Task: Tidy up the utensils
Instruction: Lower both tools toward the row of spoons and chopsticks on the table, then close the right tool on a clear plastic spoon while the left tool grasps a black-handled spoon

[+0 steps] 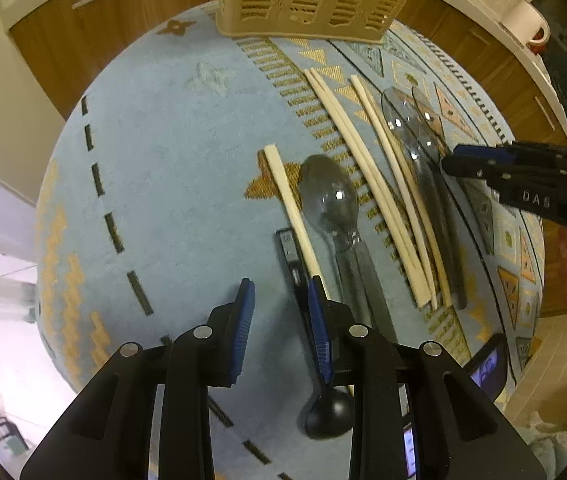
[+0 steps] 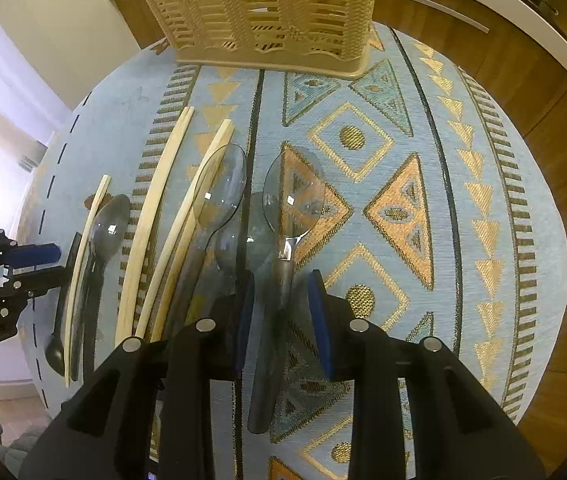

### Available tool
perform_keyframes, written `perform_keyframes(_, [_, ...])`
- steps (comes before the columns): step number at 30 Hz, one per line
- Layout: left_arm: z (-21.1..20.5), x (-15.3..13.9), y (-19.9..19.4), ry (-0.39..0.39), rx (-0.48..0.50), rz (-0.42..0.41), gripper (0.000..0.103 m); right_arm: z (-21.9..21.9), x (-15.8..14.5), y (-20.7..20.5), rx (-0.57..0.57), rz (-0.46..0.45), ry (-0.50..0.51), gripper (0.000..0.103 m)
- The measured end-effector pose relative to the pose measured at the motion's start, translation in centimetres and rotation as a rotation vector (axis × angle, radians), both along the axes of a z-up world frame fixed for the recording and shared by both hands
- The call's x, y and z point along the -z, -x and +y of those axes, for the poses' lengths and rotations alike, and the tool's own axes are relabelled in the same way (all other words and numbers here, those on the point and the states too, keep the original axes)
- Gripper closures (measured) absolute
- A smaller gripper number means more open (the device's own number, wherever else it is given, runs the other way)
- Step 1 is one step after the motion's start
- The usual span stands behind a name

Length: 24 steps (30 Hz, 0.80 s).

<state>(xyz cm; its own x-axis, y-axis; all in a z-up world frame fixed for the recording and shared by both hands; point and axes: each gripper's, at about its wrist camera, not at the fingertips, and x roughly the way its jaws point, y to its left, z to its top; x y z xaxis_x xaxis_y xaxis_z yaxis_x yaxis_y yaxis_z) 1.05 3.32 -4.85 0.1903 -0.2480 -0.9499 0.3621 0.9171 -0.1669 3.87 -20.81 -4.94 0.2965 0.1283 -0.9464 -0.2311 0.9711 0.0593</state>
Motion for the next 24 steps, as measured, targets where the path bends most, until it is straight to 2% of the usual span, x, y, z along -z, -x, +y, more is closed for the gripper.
perform_keyframes(7, [-0.1,0.0,2.5,-0.07,0.04,0.032,0.071,0.3,0.2,-0.1,-0.001,0.012,0.005,0.078])
perform_keyframes(10, [-0.9,-0.1,2.6,-0.11,0.059,0.018,0.07,0.4,0.2,0.0,-0.005,0.02,0.018,0.078])
perform_keyframes(18, [1.1,-0.4,2.0,0.014,0.023,0.102,0.07,0.0,0.2,0.0,0.001,0.019,-0.009,0.078])
perform_keyframes(24, [0.0,-0.2,2.8,-0.056,0.043,0.061,0.07,0.4,0.2,0.2,-0.016,0.002,0.023,0.078])
